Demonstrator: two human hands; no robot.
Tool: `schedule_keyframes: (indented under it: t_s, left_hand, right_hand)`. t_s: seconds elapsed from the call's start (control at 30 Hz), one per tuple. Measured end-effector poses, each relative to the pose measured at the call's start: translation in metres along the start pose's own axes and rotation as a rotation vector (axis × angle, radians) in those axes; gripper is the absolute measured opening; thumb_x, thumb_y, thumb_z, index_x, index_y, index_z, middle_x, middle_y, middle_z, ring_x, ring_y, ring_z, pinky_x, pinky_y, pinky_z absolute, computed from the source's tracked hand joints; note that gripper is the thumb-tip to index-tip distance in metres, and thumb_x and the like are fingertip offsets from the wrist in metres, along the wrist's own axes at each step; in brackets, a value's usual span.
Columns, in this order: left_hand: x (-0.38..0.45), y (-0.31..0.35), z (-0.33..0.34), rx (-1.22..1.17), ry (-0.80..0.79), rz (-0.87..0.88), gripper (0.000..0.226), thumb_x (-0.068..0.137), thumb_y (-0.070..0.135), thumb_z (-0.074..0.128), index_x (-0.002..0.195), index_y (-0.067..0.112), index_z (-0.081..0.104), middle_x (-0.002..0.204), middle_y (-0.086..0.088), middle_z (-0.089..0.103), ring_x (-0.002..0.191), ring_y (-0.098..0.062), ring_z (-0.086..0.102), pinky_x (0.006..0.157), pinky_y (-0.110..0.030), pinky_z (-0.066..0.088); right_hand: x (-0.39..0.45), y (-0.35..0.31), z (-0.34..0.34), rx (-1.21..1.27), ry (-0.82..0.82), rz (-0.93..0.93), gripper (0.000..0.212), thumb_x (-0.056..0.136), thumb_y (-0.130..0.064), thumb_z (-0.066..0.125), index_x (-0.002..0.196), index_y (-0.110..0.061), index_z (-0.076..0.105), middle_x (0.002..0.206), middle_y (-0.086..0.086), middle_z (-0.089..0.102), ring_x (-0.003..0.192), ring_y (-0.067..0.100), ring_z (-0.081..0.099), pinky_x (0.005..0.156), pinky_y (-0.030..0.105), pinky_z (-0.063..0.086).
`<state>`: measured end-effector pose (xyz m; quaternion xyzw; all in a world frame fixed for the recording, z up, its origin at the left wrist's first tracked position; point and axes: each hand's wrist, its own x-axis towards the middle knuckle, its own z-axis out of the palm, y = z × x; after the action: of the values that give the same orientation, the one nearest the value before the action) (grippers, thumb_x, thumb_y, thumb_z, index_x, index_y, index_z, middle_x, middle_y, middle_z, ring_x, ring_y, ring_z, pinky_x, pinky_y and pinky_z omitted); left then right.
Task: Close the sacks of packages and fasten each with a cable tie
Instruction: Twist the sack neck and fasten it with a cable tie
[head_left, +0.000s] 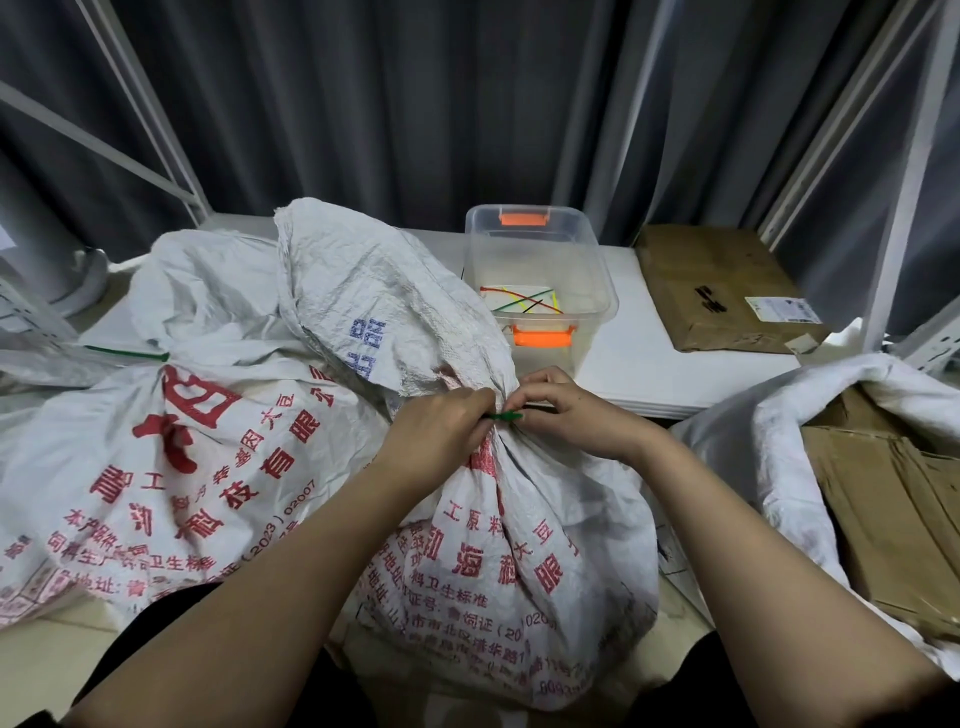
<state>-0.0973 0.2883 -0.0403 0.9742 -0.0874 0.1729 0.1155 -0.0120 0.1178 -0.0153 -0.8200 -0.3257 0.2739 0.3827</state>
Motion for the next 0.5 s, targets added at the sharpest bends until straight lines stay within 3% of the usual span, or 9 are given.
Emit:
schedule_keyframes:
  t_s: [0.1,0.27,0.37,0.5]
  left_hand:
    - [0.0004,0.0016,-0.0020,-0.023,-0.015,-0.036,0.014,0.093,0.025,0.054,0.097,0.013,0.060,0.088,-0.006,0.066,0.079,-0.031,0.063,0.058,-0.036,0.046]
    - [0.0010,0.0033,-0.0038,-0.043,-0.034,-0.066,0.013,0.093,0.024,0.055,0.098,0.013,0.061,0.089,-0.005,0.066,0.080,-0.030,0.062,0.059,-0.035,0.044]
    - [0.0014,0.0027,-0.0038,-0.037,-0.035,-0.078,0.014,0.093,0.025,0.054,0.098,0.014,0.061,0.090,-0.004,0.066,0.080,-0.029,0.063,0.059,-0.036,0.046]
    - [0.0004,0.0013,-0.0018,-0.022,-0.016,-0.059,0.015,0.092,0.028,0.054,0.099,0.017,0.062,0.089,-0.001,0.067,0.078,-0.026,0.063,0.056,-0.034,0.045]
  right_hand:
    - [-0.0010,0.0003,-0.0002,0.011,0.016,-0.006,0.016,0.094,-0.012,0.059,0.107,-0.012,0.067,0.124,0.009,0.040,0.122,0.010,0.039,0.108,0.014,0.024]
    - [-0.0029,0.0003,-0.0037,0.040,0.016,-0.029,0.019,0.094,-0.011,0.059,0.110,-0.010,0.068,0.116,0.002,0.044,0.119,0.008,0.040,0.095,-0.001,0.025]
    - [-0.0021,0.0017,-0.0033,0.050,0.032,-0.032,0.019,0.092,-0.010,0.061,0.109,-0.011,0.069,0.111,0.000,0.044,0.119,0.008,0.041,0.094,-0.003,0.026]
    - [0.0004,0.0025,-0.0019,0.077,0.054,-0.032,0.018,0.090,-0.009,0.065,0.104,-0.019,0.070,0.117,0.005,0.044,0.121,0.010,0.042,0.107,0.014,0.028]
